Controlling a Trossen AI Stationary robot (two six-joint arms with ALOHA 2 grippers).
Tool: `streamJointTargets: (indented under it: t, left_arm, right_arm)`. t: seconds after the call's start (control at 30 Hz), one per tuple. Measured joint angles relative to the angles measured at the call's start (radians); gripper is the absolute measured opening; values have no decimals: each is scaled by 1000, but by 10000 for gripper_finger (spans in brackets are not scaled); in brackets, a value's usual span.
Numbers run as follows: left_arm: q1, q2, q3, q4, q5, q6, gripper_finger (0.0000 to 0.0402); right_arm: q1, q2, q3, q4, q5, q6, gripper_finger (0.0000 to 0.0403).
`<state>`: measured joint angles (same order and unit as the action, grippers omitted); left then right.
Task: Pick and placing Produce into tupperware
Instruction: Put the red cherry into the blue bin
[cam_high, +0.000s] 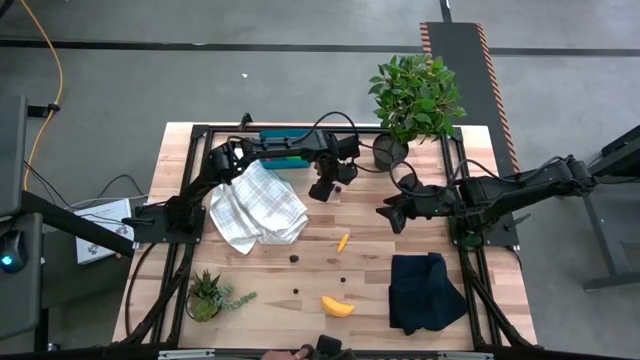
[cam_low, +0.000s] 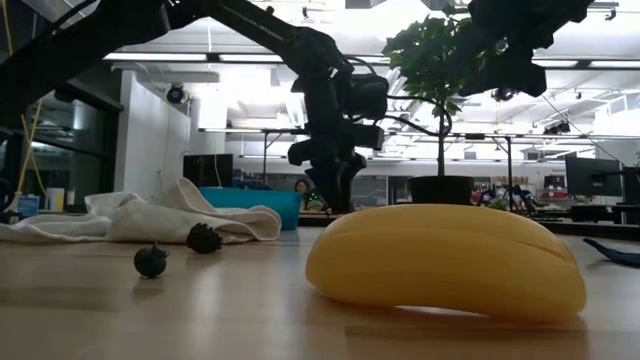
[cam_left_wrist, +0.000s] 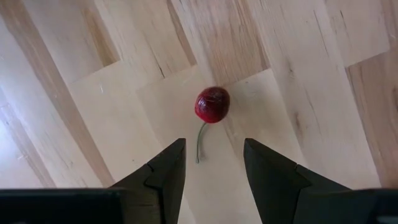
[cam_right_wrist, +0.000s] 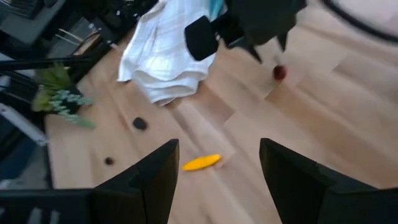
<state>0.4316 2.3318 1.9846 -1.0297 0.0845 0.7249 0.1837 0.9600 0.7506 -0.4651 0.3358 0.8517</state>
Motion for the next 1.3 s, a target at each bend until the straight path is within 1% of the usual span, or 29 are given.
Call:
streamJointTargets:
  t: [0.07, 0.17, 0.23, 0.33, 0.47, 0.53, 0.63, 0.73, 0.83, 0.9, 0.97, 1.13, 1.2, 1.3]
  left_arm:
    - [0, 0, 0, 1, 0, -8, 150]
    - [0, 0, 0, 6, 0, -23, 150]
    - [0, -1, 0, 10, 0, -30, 150]
    - [0, -4, 8, 21, 0, -71, 150]
    - [8, -5, 92, 6, 5, -182, 150]
    - [15, -5, 147, -12, 10, -233, 150]
    - [22, -6, 228, -63, 23, -268, 150]
    - [35, -6, 302, -129, 85, -329, 150]
    - [48, -7, 364, -189, 199, -401, 150]
    - [54, -17, 368, -205, 273, -438, 150]
    - [56, -41, 354, -222, 327, -465, 150]
    - [44, -83, 355, -263, 393, -488, 149]
    - [39, -94, 354, -265, 420, -499, 149]
    - [21, -117, 354, -263, 427, -506, 149]
  right_arm:
    - [0, 0, -2, -25, 18, -16, 215]
    - [0, -1, -46, -11, 31, -12, 215]
    - [0, -1, -91, 37, 28, 13, 215]
    - [8, -1, -166, 155, 22, 41, 215]
    - [13, -1, -258, 334, 61, 38, 215]
    - [7, -1, -304, 382, 94, 48, 215]
    - [-6, -1, -366, 437, 109, 66, 215]
    - [-21, 1, -420, 458, 119, 61, 215]
    - [-45, 1, -466, 515, 127, 20, 215]
    - [-62, 3, -488, 565, 129, -33, 215]
    - [-83, 11, -505, 629, 132, -94, 215]
    - [-147, 88, -535, 758, 126, -217, 215]
    - [-170, 147, -537, 823, 100, -274, 215]
    - [-192, 252, -537, 936, 54, -328, 215]
